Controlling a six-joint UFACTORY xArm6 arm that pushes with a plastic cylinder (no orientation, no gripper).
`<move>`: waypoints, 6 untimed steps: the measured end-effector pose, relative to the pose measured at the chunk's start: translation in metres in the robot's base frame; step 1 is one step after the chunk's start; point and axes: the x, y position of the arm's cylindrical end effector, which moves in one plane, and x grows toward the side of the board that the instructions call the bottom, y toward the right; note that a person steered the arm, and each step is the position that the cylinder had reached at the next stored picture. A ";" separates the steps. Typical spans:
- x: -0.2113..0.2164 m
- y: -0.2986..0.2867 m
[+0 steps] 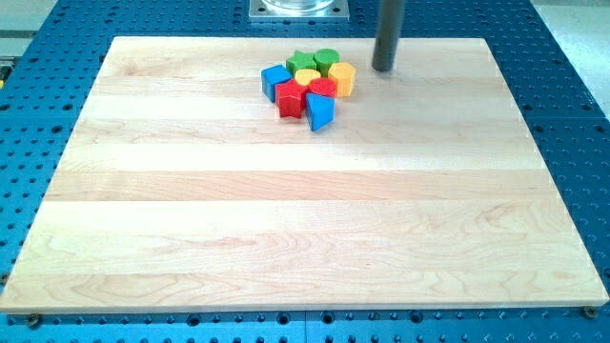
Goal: Push the yellow hexagon into the yellow heart
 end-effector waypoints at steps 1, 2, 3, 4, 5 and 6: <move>0.019 -0.035; 0.023 -0.072; 0.026 -0.097; 0.049 -0.081; 0.083 -0.018; 0.164 -0.078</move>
